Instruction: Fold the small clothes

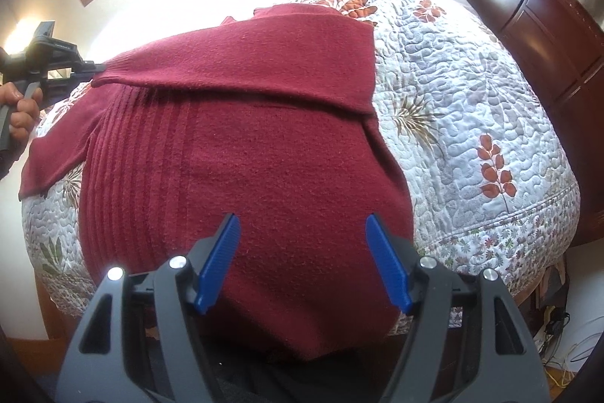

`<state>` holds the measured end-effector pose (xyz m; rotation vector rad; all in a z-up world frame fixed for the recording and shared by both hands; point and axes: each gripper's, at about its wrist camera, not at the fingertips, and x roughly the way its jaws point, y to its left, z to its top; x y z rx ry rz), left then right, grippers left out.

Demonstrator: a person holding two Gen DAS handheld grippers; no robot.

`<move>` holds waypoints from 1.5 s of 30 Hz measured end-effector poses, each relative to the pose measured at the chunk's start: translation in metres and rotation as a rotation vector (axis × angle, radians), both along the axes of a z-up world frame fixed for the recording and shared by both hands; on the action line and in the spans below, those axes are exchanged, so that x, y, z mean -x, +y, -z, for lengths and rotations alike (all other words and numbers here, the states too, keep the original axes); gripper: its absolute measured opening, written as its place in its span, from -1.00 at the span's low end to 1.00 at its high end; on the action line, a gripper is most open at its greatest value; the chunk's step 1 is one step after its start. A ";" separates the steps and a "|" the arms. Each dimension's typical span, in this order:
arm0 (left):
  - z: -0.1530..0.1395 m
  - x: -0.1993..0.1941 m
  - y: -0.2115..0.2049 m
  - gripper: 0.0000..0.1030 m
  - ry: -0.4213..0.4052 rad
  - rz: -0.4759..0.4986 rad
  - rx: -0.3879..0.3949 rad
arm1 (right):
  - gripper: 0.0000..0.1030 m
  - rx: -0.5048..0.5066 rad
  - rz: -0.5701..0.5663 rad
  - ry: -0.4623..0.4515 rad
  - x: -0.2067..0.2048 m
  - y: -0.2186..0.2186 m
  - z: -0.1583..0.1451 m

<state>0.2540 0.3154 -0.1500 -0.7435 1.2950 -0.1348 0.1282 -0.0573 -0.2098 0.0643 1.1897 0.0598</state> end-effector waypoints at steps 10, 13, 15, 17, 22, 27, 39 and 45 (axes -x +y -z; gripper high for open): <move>0.012 0.004 0.006 -0.83 0.038 -0.028 -0.158 | 0.39 0.008 -0.016 0.004 0.002 0.003 0.004; -0.016 0.012 -0.006 -0.44 -0.068 -0.033 -0.108 | 0.42 -0.001 -0.006 0.009 0.001 0.000 0.005; -0.019 0.010 -0.030 -0.08 -0.107 0.019 -0.077 | 0.42 -0.014 -0.004 0.024 -0.001 0.001 0.007; -0.003 0.005 -0.052 -0.04 -0.079 0.060 -0.079 | 0.42 -0.018 -0.017 0.020 -0.002 0.004 0.005; 0.041 0.008 -0.051 -0.22 0.003 0.017 -0.048 | 0.48 0.018 -0.061 -0.032 -0.001 0.013 -0.009; 0.000 0.060 0.015 0.21 -0.115 -0.161 -0.075 | 0.51 0.007 -0.044 -0.030 -0.005 0.007 -0.011; -0.022 0.318 0.282 0.60 -0.276 -0.965 -0.072 | 0.51 0.015 -0.215 -0.045 -0.021 0.064 -0.017; 0.021 0.307 0.325 0.60 -0.217 -1.004 0.019 | 0.52 0.065 -0.295 -0.068 -0.019 0.092 -0.023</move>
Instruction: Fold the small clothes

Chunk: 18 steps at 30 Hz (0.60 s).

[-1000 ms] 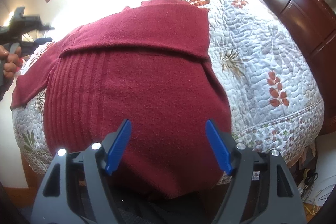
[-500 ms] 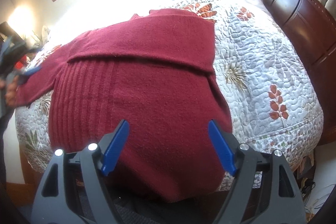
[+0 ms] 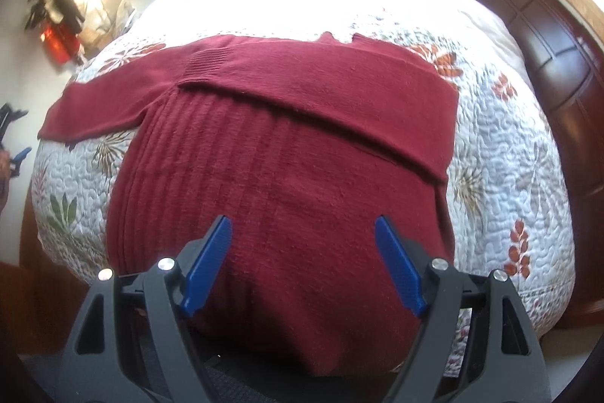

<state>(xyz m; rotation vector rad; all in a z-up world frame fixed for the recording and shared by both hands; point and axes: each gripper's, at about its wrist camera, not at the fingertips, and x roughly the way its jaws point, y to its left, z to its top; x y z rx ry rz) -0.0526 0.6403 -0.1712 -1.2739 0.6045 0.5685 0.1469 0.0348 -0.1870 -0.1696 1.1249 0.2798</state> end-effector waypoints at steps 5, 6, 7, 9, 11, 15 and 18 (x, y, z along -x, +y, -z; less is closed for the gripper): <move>0.013 -0.023 0.005 0.34 0.083 0.020 -0.034 | 0.55 0.016 0.035 -0.008 0.003 -0.007 -0.002; 0.013 -0.025 0.007 -0.04 0.093 0.023 -0.035 | 0.55 0.016 0.051 -0.005 0.004 -0.011 -0.002; 0.014 -0.025 0.012 -0.40 0.091 0.027 -0.021 | 0.55 0.014 0.065 0.000 0.004 -0.015 -0.001; 0.018 -0.019 0.016 -0.78 0.094 0.019 -0.004 | 0.55 0.007 0.092 0.010 0.005 -0.022 0.000; 0.017 -0.019 0.016 -0.82 0.093 0.026 -0.020 | 0.55 0.000 0.109 0.019 0.006 -0.026 0.002; -0.013 -0.022 0.006 -0.84 0.039 0.034 -0.091 | 0.55 0.000 0.116 0.012 0.007 -0.031 0.000; -0.052 -0.034 -0.015 -0.84 -0.014 0.088 -0.177 | 0.55 -0.006 0.120 0.004 0.009 -0.033 -0.001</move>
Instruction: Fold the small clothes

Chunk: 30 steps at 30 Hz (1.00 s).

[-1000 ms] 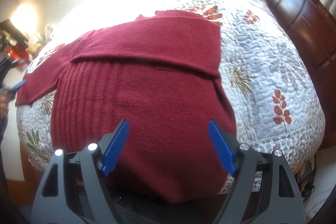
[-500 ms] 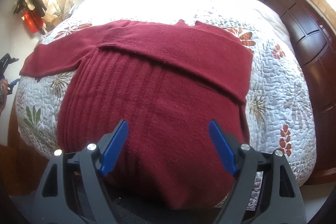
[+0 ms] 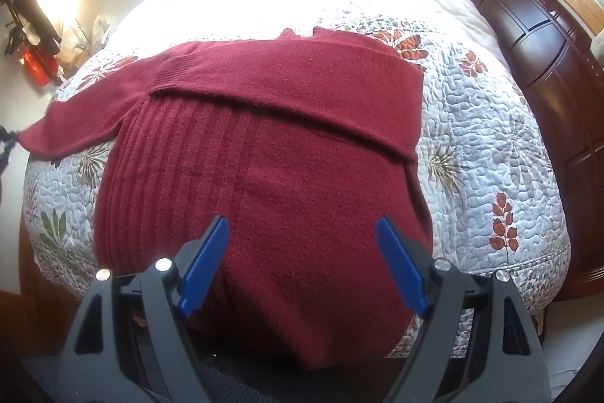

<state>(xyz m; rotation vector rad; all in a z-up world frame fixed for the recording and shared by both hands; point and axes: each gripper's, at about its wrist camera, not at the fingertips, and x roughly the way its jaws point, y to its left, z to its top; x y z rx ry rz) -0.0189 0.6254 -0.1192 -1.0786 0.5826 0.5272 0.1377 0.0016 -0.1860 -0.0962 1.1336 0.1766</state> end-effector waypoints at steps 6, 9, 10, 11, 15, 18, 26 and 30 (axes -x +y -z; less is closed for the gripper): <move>-0.087 -0.047 -0.071 -0.84 -0.142 0.199 -0.143 | 0.55 -0.019 0.019 0.003 0.002 -0.010 0.001; -0.116 -0.085 -0.124 -0.84 -0.180 0.338 -0.212 | 0.55 -0.036 0.042 0.001 0.002 -0.019 0.001; -0.123 -0.099 -0.144 -0.84 -0.189 0.385 -0.233 | 0.55 -0.048 0.052 0.004 0.002 -0.023 0.002; -0.129 -0.113 -0.165 -0.84 -0.196 0.431 -0.253 | 0.55 -0.056 0.060 0.006 0.002 -0.026 0.002; -0.130 -0.163 -0.246 -0.84 -0.182 0.590 -0.309 | 0.55 -0.083 0.095 0.006 0.003 -0.040 0.002; -0.115 -0.196 -0.304 -0.84 -0.154 0.703 -0.319 | 0.56 -0.097 0.127 0.005 0.004 -0.054 0.003; -0.043 -0.245 -0.420 -0.84 -0.014 0.929 -0.333 | 0.57 -0.125 0.218 0.025 0.008 -0.095 0.009; -0.009 -0.252 -0.461 -0.84 0.060 1.007 -0.344 | 0.57 -0.140 0.246 0.042 0.007 -0.111 0.013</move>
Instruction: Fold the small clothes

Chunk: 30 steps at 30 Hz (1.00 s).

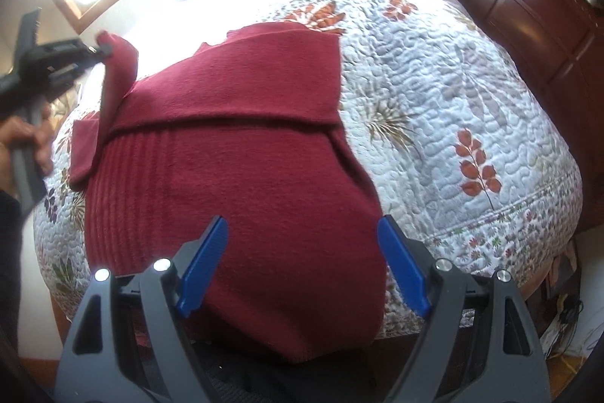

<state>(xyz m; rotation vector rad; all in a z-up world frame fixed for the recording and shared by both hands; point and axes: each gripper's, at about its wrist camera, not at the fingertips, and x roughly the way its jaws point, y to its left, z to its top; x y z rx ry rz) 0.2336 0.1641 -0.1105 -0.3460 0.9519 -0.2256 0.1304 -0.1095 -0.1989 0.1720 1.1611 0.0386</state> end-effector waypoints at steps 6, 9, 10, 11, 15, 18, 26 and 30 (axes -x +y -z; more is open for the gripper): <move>0.035 -0.001 -0.039 -0.84 0.072 0.055 -0.061 | 0.57 -0.022 0.004 0.003 -0.007 -0.014 0.000; 0.043 0.001 -0.043 -0.84 0.086 0.062 -0.082 | 0.57 -0.063 -0.004 0.007 -0.016 -0.018 0.000; 0.044 0.002 -0.043 -0.84 0.091 0.064 -0.084 | 0.57 -0.083 -0.006 0.010 -0.019 -0.019 0.000; 0.044 0.002 -0.043 -0.84 0.099 0.071 -0.083 | 0.60 -0.116 -0.011 0.017 -0.025 -0.020 0.000; 0.043 0.016 -0.052 -0.22 0.108 0.128 -0.088 | 0.70 -0.225 -0.030 0.031 -0.050 -0.024 0.002; 0.029 0.042 -0.045 0.45 0.056 0.099 -0.090 | 0.73 -0.320 -0.050 0.048 -0.080 -0.023 0.007; 0.021 0.128 -0.001 0.57 0.113 -0.018 0.010 | 0.32 -0.765 -0.092 0.222 -0.201 0.006 0.048; 0.031 0.168 0.026 0.66 0.172 -0.114 0.060 | 0.39 -0.734 -0.103 0.303 -0.250 0.039 0.075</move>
